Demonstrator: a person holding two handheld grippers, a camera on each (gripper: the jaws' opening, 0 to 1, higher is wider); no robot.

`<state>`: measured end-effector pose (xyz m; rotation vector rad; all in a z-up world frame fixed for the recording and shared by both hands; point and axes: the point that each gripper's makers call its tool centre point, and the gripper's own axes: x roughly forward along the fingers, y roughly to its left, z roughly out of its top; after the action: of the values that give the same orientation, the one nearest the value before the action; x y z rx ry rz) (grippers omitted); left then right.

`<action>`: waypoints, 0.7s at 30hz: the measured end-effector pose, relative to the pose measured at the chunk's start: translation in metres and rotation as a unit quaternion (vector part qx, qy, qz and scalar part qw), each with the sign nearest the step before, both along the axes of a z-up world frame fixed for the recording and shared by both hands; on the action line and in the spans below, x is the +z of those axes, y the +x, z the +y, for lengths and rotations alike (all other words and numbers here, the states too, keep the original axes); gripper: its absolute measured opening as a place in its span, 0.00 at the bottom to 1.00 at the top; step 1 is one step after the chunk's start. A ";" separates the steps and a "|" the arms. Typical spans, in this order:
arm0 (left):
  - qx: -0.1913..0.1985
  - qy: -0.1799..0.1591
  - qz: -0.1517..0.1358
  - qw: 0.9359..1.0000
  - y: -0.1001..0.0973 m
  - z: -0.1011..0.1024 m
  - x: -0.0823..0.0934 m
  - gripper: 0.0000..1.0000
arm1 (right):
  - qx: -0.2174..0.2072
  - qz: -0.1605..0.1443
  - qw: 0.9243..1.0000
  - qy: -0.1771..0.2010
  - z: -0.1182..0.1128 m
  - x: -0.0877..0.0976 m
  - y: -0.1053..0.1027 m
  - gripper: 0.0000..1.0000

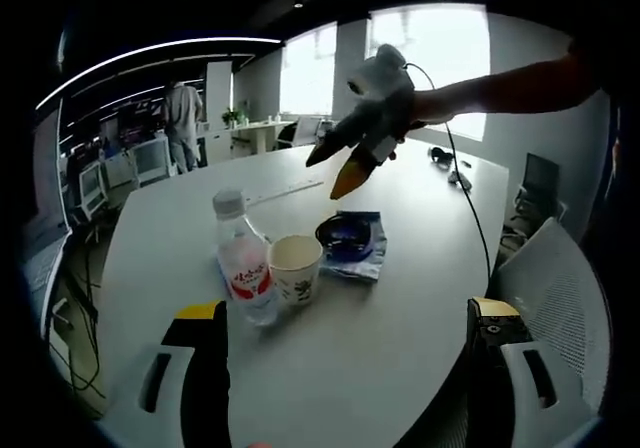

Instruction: Arrange the tabletop items into an orderly group along one side of the table until the central work area is clear of visible clutter.

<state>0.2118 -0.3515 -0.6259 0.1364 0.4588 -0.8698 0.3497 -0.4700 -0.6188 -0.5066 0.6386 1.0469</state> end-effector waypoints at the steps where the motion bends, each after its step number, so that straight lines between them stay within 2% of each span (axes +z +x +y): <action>1: -0.001 0.000 0.000 1.000 0.000 -0.001 0.000 0.98 | 0.000 -0.001 1.000 -0.002 -0.003 0.000 -0.001 0.65; 21: -0.008 0.002 0.002 1.000 -0.001 -0.007 0.000 0.98 | 0.010 -0.009 1.000 -0.008 -0.027 -0.006 -0.009 0.60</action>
<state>0.2109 -0.3589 -0.6259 0.1422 0.4629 -0.8850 0.3404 -0.4967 -0.6249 -0.5371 0.6276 1.0563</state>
